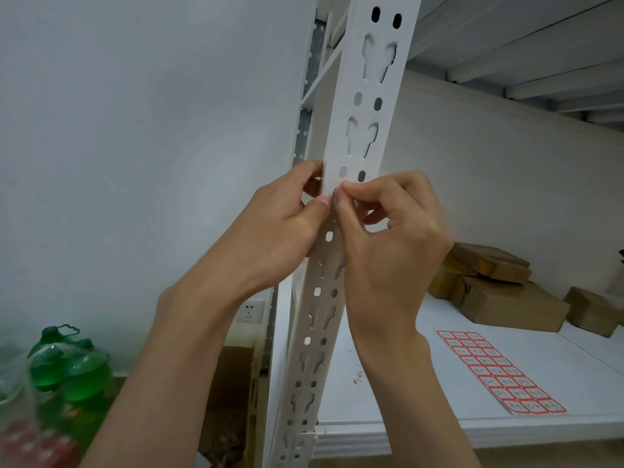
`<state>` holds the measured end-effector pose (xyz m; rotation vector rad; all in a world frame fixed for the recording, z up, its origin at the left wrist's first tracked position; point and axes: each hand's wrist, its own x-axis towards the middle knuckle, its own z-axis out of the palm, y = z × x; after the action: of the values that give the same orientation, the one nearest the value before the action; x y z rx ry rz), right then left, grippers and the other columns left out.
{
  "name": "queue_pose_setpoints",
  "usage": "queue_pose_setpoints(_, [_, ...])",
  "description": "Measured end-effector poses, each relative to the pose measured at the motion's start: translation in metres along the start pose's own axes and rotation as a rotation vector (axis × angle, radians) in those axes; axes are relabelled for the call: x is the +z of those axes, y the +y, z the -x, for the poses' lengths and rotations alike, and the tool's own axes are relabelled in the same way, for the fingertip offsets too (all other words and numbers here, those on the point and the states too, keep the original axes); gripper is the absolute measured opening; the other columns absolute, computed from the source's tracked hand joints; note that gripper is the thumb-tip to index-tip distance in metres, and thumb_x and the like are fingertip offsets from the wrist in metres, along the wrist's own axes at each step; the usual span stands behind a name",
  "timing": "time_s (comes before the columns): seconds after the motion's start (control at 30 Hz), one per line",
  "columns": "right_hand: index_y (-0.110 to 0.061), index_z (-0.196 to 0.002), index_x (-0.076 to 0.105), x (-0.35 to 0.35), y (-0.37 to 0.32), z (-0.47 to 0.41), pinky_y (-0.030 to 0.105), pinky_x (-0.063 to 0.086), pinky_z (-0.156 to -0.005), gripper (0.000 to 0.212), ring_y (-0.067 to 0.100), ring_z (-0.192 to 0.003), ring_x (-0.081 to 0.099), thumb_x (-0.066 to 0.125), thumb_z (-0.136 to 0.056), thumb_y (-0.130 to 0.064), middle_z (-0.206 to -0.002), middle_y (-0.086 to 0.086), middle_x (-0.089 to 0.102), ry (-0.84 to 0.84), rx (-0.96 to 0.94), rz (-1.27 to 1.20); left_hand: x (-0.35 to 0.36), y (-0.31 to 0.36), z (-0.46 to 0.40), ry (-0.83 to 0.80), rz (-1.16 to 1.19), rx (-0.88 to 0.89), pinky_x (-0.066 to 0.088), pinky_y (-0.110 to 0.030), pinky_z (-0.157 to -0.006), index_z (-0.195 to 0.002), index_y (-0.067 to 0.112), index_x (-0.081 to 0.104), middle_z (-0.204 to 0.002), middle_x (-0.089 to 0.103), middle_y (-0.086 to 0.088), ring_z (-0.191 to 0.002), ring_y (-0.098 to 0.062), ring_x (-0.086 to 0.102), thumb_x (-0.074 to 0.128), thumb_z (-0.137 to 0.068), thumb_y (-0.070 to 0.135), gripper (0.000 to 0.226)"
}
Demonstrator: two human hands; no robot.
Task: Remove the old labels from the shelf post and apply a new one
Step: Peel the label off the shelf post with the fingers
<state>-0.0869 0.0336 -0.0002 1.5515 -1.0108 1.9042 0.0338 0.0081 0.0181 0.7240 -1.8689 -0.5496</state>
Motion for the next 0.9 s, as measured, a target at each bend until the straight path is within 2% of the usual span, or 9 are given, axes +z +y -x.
queue_pose_setpoints(0.1, [-0.009,-0.086,0.075,0.001,0.001,0.000,0.028,0.053,-0.067,0.004,0.020,-0.080,0.062,0.079,-0.085,-0.009,-0.087,0.002,0.063,0.006,-0.001,0.014,0.000,0.001,0.001,-0.004,-0.002,-0.001,0.048,-0.017,-0.062,-0.133,0.028,0.055,-0.095,0.063,0.013,-0.062,-0.005,0.059,0.043,-0.106,0.020,0.031])
queue_pose_setpoints(0.23, [-0.009,-0.089,0.075,0.003,0.002,0.001,0.020,0.052,-0.069,0.004,0.019,-0.080,0.063,0.077,-0.086,-0.010,-0.089,0.003,0.063,0.012,-0.005,0.019,-0.001,0.003,0.002,-0.017,-0.002,0.000,0.053,-0.026,-0.070,-0.134,0.028,0.054,-0.111,0.065,0.010,-0.067,-0.006,0.061,0.044,-0.105,0.022,0.031])
queue_pose_setpoints(0.4, [-0.008,-0.093,0.073,0.004,0.003,0.002,0.016,0.051,-0.072,0.006,0.016,-0.081,0.062,0.074,-0.089,-0.013,-0.092,0.004,0.064,0.012,-0.014,0.039,-0.001,0.005,0.003,-0.024,-0.003,0.000,0.049,-0.022,-0.074,-0.136,0.029,0.053,-0.115,0.063,0.012,-0.073,-0.004,0.060,0.045,-0.106,0.026,0.032])
queue_pose_setpoints(0.6, [-0.008,-0.093,0.070,0.008,0.004,0.004,0.017,0.046,-0.070,0.003,0.018,-0.080,0.058,0.070,-0.092,-0.010,-0.092,0.000,0.058,0.000,-0.020,0.049,-0.001,0.007,0.003,-0.027,0.013,-0.008,0.049,-0.019,-0.073,-0.138,0.028,0.053,-0.112,0.063,0.013,-0.072,-0.001,0.062,0.045,-0.106,0.026,0.033])
queue_pose_setpoints(0.73, [-0.007,-0.093,0.066,0.011,0.005,0.005,0.024,0.045,-0.068,0.001,0.021,-0.078,0.055,0.066,-0.093,-0.008,-0.090,0.000,0.055,-0.007,-0.034,0.063,-0.001,0.006,0.004,-0.028,0.024,-0.011,0.049,-0.018,-0.071,-0.137,0.028,0.053,-0.113,0.064,0.012,-0.070,0.002,0.062,0.044,-0.106,0.024,0.033])
queue_pose_setpoints(0.9, [-0.006,-0.093,0.062,0.015,0.011,0.005,0.023,0.042,-0.069,0.006,0.020,-0.079,0.051,0.059,-0.096,-0.010,-0.093,-0.001,0.049,-0.018,-0.061,0.081,-0.002,0.007,0.004,-0.035,0.044,-0.027,0.053,-0.018,-0.061,-0.138,0.027,0.052,-0.117,0.063,0.009,-0.068,-0.002,0.064,0.043,-0.105,0.023,0.034])
